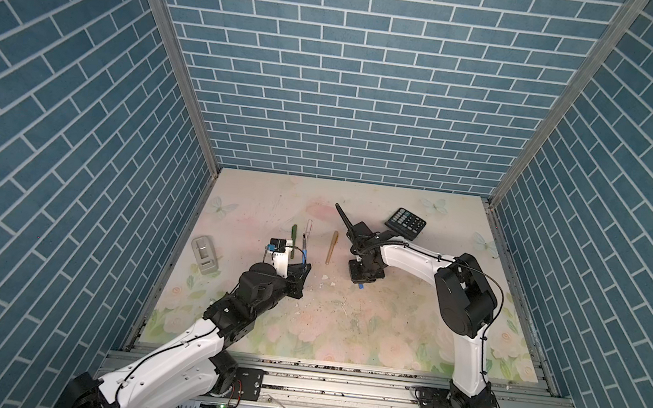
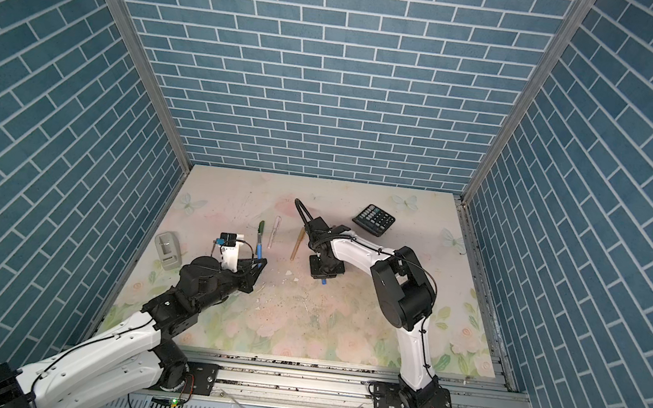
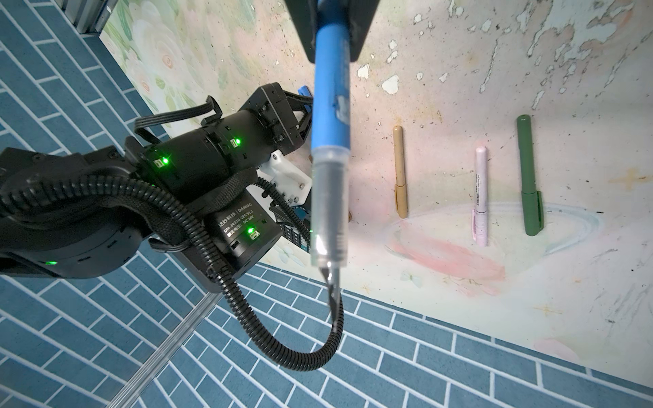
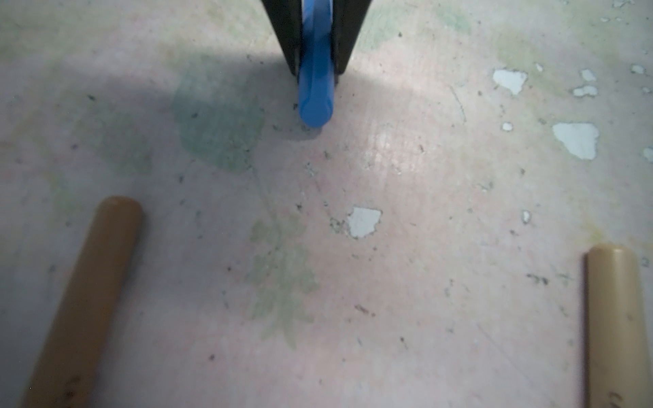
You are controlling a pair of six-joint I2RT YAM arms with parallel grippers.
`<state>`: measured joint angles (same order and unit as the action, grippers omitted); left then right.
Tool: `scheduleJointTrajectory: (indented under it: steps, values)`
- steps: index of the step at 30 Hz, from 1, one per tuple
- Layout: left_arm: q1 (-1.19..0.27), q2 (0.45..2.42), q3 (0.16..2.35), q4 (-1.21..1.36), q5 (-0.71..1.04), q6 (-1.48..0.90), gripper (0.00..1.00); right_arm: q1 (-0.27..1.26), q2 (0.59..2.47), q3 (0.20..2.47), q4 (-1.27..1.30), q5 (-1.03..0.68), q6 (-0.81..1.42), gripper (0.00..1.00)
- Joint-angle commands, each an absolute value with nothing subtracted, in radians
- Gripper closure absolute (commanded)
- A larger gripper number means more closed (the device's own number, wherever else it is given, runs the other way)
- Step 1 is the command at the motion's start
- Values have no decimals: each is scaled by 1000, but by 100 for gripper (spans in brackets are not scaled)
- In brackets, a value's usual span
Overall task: Insert the pens into the pen caps
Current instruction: 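Lift the blue cap with the right gripper and carry it toward the left gripper, then lower the blue cap onto the pen nib held by the left gripper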
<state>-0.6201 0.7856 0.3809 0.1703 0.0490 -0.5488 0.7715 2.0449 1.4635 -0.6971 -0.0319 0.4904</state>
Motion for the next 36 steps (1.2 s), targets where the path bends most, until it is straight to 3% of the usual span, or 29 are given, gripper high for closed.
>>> scheduleJointTrajectory:
  steps: [1, 11, 18, 24, 36]
  values:
    - [-617, 793, 396, 185, 59, -540, 100, 773, 1946, 1412, -555, -22, 477, 88]
    - [-623, 929, 444, 317, 155, -502, 100, 774, 1515, 1241, -147, -41, 511, 89]
    - [-682, 1039, 522, 388, 214, -421, 100, 773, 1339, 1164, 63, -37, 565, 90]
    - [-749, 1102, 612, 375, 226, -321, 100, 773, 1288, 1148, 150, -123, 627, 90]
    - [-750, 1153, 662, 378, 281, -305, 100, 772, 1266, 1119, 144, -189, 655, 89]
